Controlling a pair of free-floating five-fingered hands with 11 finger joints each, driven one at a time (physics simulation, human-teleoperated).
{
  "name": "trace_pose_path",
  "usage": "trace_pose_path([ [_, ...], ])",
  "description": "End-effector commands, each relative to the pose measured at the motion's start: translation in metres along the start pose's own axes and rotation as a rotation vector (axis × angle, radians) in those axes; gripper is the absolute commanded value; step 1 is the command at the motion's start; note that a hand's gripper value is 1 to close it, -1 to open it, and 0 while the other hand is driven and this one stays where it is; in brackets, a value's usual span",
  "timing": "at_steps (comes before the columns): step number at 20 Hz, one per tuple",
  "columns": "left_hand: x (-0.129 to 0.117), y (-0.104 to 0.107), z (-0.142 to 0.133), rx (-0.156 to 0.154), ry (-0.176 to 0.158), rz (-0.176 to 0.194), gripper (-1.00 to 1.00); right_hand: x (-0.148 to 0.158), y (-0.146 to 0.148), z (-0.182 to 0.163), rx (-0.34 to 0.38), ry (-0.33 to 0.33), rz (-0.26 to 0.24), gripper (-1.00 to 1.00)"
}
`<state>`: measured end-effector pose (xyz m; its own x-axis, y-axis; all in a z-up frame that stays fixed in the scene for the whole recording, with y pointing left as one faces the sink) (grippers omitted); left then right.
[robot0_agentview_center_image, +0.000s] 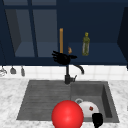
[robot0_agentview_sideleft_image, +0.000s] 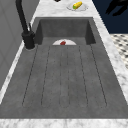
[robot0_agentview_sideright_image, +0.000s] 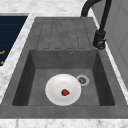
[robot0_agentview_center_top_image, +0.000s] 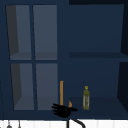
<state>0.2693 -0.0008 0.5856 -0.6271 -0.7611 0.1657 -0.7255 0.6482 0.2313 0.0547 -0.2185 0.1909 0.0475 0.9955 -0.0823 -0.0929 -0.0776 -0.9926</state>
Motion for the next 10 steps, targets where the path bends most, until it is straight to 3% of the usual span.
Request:
trace_pose_path([
  [1,-0.016,-0.004,-0.005,-0.019,0.015,0.074,-1.0,0.0,0.0,0.0,0.0,0.0,0.0,0.0],
  [5,-0.019,-0.006,-0.011,-0.02,0.025,0.075,-1.0,0.0,0.0,0.0,0.0,0.0,0.0,0.0],
  [7,-0.012,0.003,-0.003,0.003,0.008,0.009,-1.0,0.0,0.0,0.0,0.0,0.0,0.0,0.0],
  [10,-0.014,0.0,-0.004,-0.001,0.009,0.011,-1.0,0.0,0.0,0.0,0.0,0.0,0.0,0.0],
])
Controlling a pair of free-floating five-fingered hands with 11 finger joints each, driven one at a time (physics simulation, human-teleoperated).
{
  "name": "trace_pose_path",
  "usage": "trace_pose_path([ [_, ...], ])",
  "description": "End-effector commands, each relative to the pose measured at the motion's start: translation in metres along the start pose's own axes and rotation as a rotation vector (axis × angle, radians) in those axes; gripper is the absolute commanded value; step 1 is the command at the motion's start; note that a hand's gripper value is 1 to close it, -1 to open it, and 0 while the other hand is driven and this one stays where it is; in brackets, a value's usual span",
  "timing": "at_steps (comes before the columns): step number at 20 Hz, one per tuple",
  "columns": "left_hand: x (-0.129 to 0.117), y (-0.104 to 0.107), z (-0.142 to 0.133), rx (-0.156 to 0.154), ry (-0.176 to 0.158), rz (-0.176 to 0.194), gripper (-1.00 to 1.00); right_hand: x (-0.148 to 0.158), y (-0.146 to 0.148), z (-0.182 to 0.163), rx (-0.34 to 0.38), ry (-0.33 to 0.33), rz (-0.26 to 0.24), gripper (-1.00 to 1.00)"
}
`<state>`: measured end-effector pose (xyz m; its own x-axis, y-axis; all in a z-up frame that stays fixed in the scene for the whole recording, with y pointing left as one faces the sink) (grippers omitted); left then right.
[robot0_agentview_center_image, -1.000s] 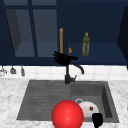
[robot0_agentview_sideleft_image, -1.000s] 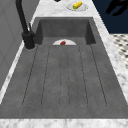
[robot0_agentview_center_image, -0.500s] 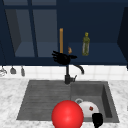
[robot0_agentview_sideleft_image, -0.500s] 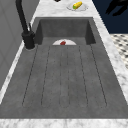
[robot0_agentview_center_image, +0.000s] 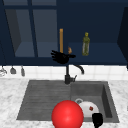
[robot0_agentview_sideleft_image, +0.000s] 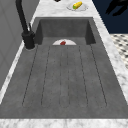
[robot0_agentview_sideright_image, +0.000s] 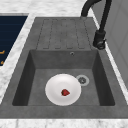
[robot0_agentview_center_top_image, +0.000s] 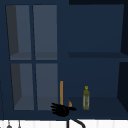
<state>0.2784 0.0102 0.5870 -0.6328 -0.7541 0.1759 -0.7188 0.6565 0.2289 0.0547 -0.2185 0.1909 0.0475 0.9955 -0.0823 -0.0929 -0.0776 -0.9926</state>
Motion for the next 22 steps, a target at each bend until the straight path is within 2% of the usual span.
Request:
trace_pose_path([
  [1,0.0,0.0,0.0,0.0,0.0,0.0,-1.0,0.0,0.0,0.0,0.0,0.0,0.0,0.0],
  [5,-0.003,0.003,0.0,0.005,0.005,0.011,-1.0,0.0,0.0,0.0,0.0,0.0,0.0,0.0],
  [9,-0.003,0.002,0.0,0.0,0.001,0.0,-1.0,0.0,0.0,0.0,0.0,0.0,0.0,0.0],
  [10,-0.01,-0.005,-0.003,-0.004,0.003,0.005,-1.0,0.0,0.0,0.0,0.0,0.0,0.0,0.0],
  [11,-0.018,-0.007,-0.013,-0.019,0.032,0.026,-1.0,0.0,0.0,0.0,0.0,0.0,0.0,0.0],
  [12,-0.015,-0.009,-0.02,-0.033,0.024,0.031,-1.0,0.0,0.0,0.0,0.0,0.0,0.0,0.0],
  [13,-0.009,-0.002,-0.023,-0.026,0.02,0.037,-1.0,0.0,0.0,0.0,0.0,0.0,0.0,0.0],
  [14,-0.008,0.001,-0.027,-0.015,0.034,0.042,-1.0,0.0,0.0,0.0,0.0,0.0,0.0,0.0],
  [16,-0.003,0.006,-0.033,-0.017,0.056,0.042,-1.0,0.0,0.0,0.0,0.0,0.0,0.0,0.0],
  [17,-0.005,0.005,-0.036,-0.019,0.075,0.038,-1.0,0.0,0.0,0.0,0.0,0.0,0.0,0.0],
  [18,-0.007,0.003,-0.04,-0.035,0.091,0.034,-1.0,0.0,0.0,0.0,0.0,0.0,0.0,0.0],
  [19,-0.009,0.001,-0.042,-0.035,0.098,0.034,-1.0,0.0,0.0,0.0,0.0,0.0,0.0,0.0],
  [21,-0.003,0.009,-0.051,-0.019,0.117,0.046,-1.0,0.0,0.0,0.0,0.0,0.0,0.0,0.0],
  [22,-0.001,0.011,-0.055,-0.004,0.137,0.05,-1.0,0.0,0.0,0.0,0.0,0.0,0.0,0.0],
])
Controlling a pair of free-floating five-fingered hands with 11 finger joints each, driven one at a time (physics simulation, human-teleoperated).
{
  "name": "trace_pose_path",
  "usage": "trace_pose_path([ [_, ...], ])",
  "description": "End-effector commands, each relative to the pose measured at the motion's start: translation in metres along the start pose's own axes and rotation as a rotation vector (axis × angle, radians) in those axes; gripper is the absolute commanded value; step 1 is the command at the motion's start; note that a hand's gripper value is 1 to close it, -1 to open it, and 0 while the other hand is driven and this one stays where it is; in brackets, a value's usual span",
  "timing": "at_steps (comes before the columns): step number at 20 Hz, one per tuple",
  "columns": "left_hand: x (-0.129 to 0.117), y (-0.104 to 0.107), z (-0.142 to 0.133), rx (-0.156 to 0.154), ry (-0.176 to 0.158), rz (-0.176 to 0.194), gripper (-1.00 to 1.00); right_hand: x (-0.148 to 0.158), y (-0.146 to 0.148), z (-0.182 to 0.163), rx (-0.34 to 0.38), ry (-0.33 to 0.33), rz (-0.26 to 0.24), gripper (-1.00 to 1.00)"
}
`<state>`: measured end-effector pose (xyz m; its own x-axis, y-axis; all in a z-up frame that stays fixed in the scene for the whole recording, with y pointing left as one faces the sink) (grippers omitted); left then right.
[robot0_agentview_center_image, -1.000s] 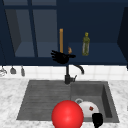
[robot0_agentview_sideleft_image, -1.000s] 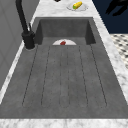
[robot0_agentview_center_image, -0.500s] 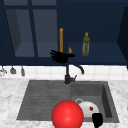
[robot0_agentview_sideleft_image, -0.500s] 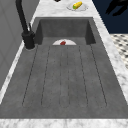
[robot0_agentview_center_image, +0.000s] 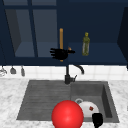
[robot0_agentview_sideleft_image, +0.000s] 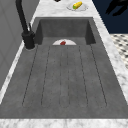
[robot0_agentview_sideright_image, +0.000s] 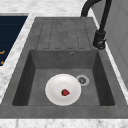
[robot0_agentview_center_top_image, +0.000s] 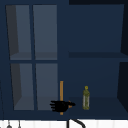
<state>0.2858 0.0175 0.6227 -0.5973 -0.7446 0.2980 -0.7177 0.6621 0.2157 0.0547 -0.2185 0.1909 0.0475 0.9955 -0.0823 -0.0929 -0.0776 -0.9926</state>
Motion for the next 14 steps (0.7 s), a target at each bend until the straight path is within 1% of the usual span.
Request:
trace_pose_path([
  [1,0.008,0.006,-0.024,-0.016,0.014,0.041,-1.0,0.0,0.0,0.0,0.0,0.0,0.0,0.0],
  [2,0.008,0.006,-0.025,-0.021,0.014,0.02,-1.0,0.0,0.0,0.0,0.0,0.0,0.0,0.0],
  [3,0.007,0.005,-0.022,-0.017,0.015,0.014,-1.0,0.0,0.0,0.0,0.0,0.0,0.0,0.0],
  [4,0.003,0.001,-0.019,-0.013,0.018,0.001,-1.0,0.0,0.0,0.0,0.0,0.0,0.0,0.0],
  [5,0.002,-0.001,-0.019,-0.012,0.015,0.0,-1.0,0.0,0.0,0.0,0.0,0.0,0.0,0.0],
  [6,0.001,0.0,-0.02,-0.007,-0.001,0.021,-1.0,0.0,0.0,0.0,0.0,0.0,0.0,0.0],
  [7,0.003,0.001,-0.018,0.003,0.008,0.01,-1.0,0.0,0.0,0.0,0.0,0.0,0.0,0.0],
  [11,-0.001,0.0,-0.017,0.022,0.029,0.012,-1.0,0.0,0.0,0.0,0.0,0.0,0.0,0.0],
  [13,-0.006,0.0,-0.017,0.021,0.026,0.01,-1.0,0.0,0.0,0.0,0.0,0.0,0.0,0.0],
  [14,-0.008,0.0,-0.017,0.024,0.029,0.012,1.0,0.0,0.0,0.0,0.0,0.0,0.0,0.0],
])
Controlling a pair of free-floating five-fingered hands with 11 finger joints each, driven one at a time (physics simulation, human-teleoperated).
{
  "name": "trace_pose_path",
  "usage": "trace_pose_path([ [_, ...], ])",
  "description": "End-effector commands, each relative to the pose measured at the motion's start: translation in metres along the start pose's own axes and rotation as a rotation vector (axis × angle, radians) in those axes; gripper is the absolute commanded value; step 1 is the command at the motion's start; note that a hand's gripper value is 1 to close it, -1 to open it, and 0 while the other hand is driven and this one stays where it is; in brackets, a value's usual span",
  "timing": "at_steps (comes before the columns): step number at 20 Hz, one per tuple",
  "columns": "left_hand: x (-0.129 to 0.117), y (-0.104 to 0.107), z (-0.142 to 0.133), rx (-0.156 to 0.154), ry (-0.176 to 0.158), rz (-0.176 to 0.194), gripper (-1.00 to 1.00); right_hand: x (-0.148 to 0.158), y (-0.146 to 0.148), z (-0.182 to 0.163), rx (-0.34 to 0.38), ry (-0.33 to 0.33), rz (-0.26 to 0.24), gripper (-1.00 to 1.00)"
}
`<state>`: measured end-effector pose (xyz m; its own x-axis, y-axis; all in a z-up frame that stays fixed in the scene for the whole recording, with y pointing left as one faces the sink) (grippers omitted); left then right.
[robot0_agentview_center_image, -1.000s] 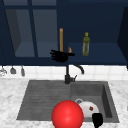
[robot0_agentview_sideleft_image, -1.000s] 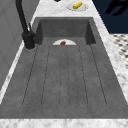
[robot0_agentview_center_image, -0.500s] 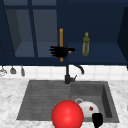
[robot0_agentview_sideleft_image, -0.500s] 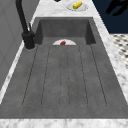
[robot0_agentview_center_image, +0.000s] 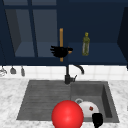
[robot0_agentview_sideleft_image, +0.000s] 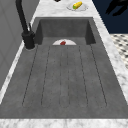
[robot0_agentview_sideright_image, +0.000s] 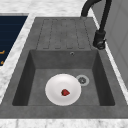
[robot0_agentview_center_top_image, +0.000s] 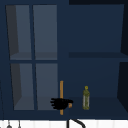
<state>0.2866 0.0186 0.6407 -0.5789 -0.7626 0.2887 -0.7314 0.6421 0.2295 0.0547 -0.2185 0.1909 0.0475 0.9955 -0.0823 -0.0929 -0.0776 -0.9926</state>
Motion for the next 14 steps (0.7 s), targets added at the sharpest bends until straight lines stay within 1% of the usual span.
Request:
trace_pose_path([
  [1,-0.023,-0.002,0.002,0.023,0.044,0.02,1.0,0.0,0.0,0.0,0.0,0.0,0.0,0.0],
  [2,-0.03,0.002,0.003,0.042,0.054,-0.028,1.0,0.0,0.0,0.0,0.0,0.0,0.0,0.0],
  [3,-0.03,0.01,0.005,0.053,0.052,-0.019,1.0,0.0,0.0,0.0,0.0,0.0,0.0,0.0],
  [4,-0.029,0.011,0.006,0.051,0.054,-0.004,1.0,0.0,0.0,0.0,0.0,0.0,0.0,0.0],
  [5,-0.024,0.012,0.006,0.048,0.051,0.023,1.0,0.0,0.0,0.0,0.0,0.0,0.0,0.0],
  [6,-0.021,0.016,0.008,0.049,0.048,0.04,1.0,0.0,0.0,0.0,0.0,0.0,0.0,0.0],
  [7,-0.02,0.019,0.01,0.041,0.033,0.03,1.0,0.0,0.0,0.0,0.0,0.0,0.0,0.0],
  [8,-0.021,0.022,0.01,0.049,0.037,0.009,1.0,0.0,0.0,0.0,0.0,0.0,0.0,0.0],
  [9,-0.021,0.025,0.009,0.048,0.035,0.005,1.0,0.0,0.0,0.0,0.0,0.0,0.0,0.0],
  [10,-0.018,0.026,0.008,0.041,0.026,-0.004,1.0,0.0,0.0,0.0,0.0,0.0,0.0,0.0],
  [11,-0.016,0.025,0.007,0.028,0.011,-0.018,1.0,0.0,0.0,0.0,0.0,0.0,0.0,0.0],
  [13,-0.011,0.026,0.007,-0.01,-0.034,-0.028,1.0,0.0,0.0,0.0,0.0,0.0,0.0,0.0],
  [14,-0.009,0.025,0.008,-0.021,-0.049,-0.041,1.0,0.0,0.0,0.0,0.0,0.0,0.0,0.0],
])
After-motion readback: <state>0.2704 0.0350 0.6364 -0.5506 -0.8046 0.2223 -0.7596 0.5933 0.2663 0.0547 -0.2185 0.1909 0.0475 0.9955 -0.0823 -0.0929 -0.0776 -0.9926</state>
